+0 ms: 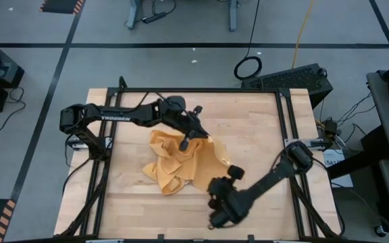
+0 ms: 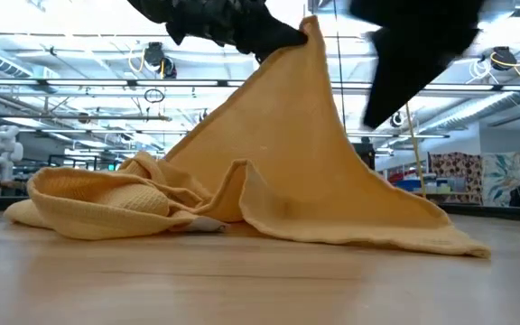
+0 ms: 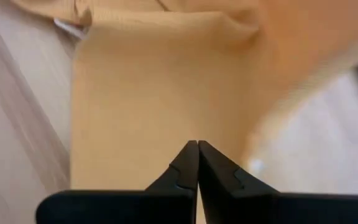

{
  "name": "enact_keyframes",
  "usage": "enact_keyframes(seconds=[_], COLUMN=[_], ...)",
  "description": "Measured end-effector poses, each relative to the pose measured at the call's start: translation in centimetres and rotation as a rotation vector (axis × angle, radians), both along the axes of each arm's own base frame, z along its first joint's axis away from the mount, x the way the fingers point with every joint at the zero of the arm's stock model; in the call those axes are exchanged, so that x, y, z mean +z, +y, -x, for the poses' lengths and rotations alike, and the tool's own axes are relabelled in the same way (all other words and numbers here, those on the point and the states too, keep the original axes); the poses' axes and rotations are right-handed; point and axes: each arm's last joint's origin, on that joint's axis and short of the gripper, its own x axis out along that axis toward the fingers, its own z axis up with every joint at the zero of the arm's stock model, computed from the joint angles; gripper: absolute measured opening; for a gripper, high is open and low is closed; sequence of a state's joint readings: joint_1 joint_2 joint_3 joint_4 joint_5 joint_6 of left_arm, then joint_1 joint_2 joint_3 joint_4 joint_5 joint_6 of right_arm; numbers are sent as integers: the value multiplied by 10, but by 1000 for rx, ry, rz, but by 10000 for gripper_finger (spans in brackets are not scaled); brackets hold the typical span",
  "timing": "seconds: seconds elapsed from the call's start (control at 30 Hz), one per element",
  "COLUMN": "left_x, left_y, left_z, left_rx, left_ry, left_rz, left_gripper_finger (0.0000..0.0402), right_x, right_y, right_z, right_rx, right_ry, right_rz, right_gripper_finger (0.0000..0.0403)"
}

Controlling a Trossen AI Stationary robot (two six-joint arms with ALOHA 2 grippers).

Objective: Roll towel
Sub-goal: Roll the yellow towel

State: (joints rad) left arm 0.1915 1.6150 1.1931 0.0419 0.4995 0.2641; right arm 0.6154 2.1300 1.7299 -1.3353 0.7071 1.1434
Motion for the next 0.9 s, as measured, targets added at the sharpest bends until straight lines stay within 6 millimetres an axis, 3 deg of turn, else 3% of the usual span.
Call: enact_keyframes(seconds=[0.1, 0.2, 0.4, 0.53, 0.67, 0.8, 0.9], left_x=[-1, -3, -3, 0, 4, 7, 10], left_y=[-13, -23, -33, -24, -20, -23, -20], left_z=[-2, -4, -6, -7, -8, -9, -9], left_rx=[59, 139, 309, 432, 428, 422, 433], left_ry=[26, 48, 43, 9, -34, -64, -96], left_rz=[11, -1, -66, -108, -79, -36, -27], left_gripper_finger=[6, 6, 6, 6, 6, 6, 6], right_x=[6, 2, -25, -47, -53, -28, -1], right_y=[13, 27, 38, 37, 14, -16, -39], right_z=[24, 52, 89, 77, 52, 42, 52], right_rx=[48, 99, 159, 186, 308, 423, 470], right_ry=[40, -69, -305, -399, -143, 78, 125], right_rz=[137, 292, 252, 177, 225, 301, 388], right_gripper_finger=[0, 0, 0, 0, 0, 0, 0])
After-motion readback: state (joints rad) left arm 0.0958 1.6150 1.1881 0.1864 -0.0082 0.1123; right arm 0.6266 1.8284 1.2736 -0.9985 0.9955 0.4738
